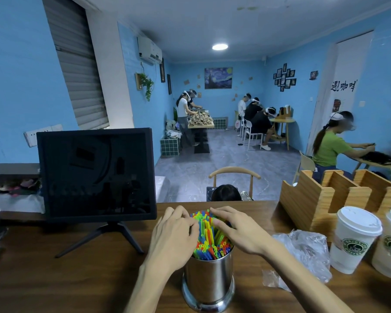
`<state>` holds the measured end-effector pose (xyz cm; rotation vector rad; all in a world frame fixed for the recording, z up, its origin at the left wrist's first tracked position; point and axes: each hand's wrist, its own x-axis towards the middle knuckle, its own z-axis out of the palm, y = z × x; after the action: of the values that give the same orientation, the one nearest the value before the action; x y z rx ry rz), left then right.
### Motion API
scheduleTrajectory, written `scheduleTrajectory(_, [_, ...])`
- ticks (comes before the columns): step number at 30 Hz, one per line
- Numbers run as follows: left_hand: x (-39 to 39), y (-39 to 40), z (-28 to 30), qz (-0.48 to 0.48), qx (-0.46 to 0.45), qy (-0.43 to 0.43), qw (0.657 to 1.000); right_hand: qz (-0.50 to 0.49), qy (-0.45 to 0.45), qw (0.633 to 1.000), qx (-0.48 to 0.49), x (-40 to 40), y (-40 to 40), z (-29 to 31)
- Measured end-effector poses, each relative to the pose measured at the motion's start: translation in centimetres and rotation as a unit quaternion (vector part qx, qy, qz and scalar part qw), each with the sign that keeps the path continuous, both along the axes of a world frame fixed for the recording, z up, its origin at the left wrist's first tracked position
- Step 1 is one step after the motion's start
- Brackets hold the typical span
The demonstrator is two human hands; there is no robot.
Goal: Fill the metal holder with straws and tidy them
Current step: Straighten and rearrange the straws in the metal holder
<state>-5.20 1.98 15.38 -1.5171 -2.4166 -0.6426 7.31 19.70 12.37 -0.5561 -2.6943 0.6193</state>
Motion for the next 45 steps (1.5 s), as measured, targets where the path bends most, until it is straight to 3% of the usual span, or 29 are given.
scheduleTrajectory(15, [-1.3, -0.5, 1.0, -0.032, -0.001, -0.041, 0.999, -0.003, 0.01, 1.0, -0.028, 0.1, -0.1, -0.4])
scheduleTrajectory(29, [-3.0, 0.8, 3.3, -0.13, -0.086, -0.224, 0.962, -0.005, 0.021, 0.998, -0.052, 0.2, -0.4, -0.3])
scheduleTrajectory(37, [-2.2, 1.7, 2.9, -0.106, -0.065, -0.229, 0.966, -0.006, 0.028, 0.998, -0.06, 0.2, -0.4, -0.4])
scheduleTrajectory(45, [-2.3, 1.6, 2.3, -0.076, -0.019, -0.161, 0.984, -0.003, 0.025, 0.998, -0.064, 0.3, -0.3, -0.4])
